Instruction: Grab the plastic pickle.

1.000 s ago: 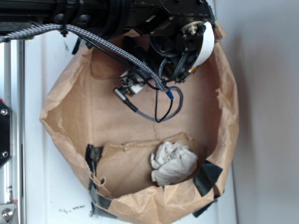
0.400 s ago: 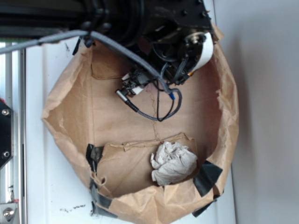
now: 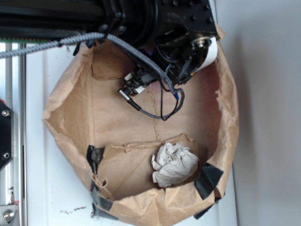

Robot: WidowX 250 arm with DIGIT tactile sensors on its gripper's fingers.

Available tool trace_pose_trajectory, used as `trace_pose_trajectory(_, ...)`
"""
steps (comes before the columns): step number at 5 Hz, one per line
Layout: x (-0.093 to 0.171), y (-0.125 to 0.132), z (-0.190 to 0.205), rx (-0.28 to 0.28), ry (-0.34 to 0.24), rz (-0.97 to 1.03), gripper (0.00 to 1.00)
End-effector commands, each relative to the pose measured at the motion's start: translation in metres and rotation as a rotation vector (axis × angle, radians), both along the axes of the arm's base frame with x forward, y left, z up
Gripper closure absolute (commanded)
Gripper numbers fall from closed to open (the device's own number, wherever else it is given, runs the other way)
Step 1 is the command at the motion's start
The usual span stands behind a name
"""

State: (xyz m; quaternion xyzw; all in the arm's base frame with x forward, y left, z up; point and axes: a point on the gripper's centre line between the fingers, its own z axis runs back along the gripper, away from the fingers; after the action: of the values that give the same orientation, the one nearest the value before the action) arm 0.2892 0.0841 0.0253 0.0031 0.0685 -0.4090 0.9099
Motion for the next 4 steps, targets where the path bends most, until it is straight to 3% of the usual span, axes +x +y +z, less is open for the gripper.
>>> trace_pose_trajectory(1, 0.009, 0.007, 0.009, 0.043, -0.094, 0.024, 1.00)
trace_pose_trajectory(2, 0.009, 0.008, 0.010, 0.042, -0.107, 0.017, 1.00)
trace_pose_trajectory(3, 0.012, 0.007, 0.026, 0.048, -0.170, 0.038, 1.00)
trace_pose_trajectory(4, 0.018, 0.011, 0.072, 0.029, -0.266, 0.290, 1.00)
